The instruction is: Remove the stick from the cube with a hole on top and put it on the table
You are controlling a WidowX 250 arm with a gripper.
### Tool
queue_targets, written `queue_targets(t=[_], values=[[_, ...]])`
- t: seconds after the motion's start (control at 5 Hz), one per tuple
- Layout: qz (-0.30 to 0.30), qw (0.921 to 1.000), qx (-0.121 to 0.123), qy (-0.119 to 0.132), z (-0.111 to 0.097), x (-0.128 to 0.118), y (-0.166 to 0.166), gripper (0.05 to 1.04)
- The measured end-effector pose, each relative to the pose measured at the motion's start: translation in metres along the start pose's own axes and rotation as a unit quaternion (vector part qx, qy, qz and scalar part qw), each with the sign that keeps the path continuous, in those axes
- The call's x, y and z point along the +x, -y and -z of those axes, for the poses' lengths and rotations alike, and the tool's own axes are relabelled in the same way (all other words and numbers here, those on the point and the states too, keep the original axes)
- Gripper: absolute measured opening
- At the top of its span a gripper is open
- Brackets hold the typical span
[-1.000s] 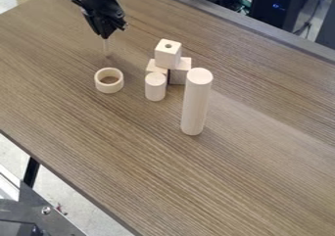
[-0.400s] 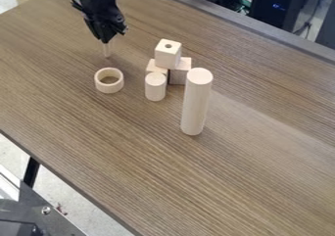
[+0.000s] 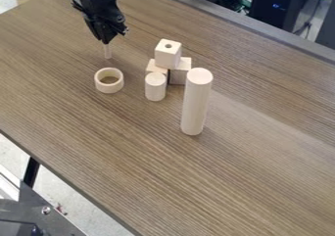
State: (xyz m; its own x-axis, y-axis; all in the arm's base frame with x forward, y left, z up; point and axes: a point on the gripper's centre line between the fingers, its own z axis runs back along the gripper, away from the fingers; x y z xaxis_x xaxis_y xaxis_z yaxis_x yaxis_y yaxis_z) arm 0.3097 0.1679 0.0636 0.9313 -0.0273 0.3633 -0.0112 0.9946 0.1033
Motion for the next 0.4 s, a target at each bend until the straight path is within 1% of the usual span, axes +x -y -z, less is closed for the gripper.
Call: queue_targets(t=[0.2,0.4], values=[[-0.002,1.0000,-0.003,-0.005,0.0012,-0.0010,0.0004,0.332],[-0.002,1.0000,-0.004,-0.007,0.0022,-0.0015,0.0006,0.645]])
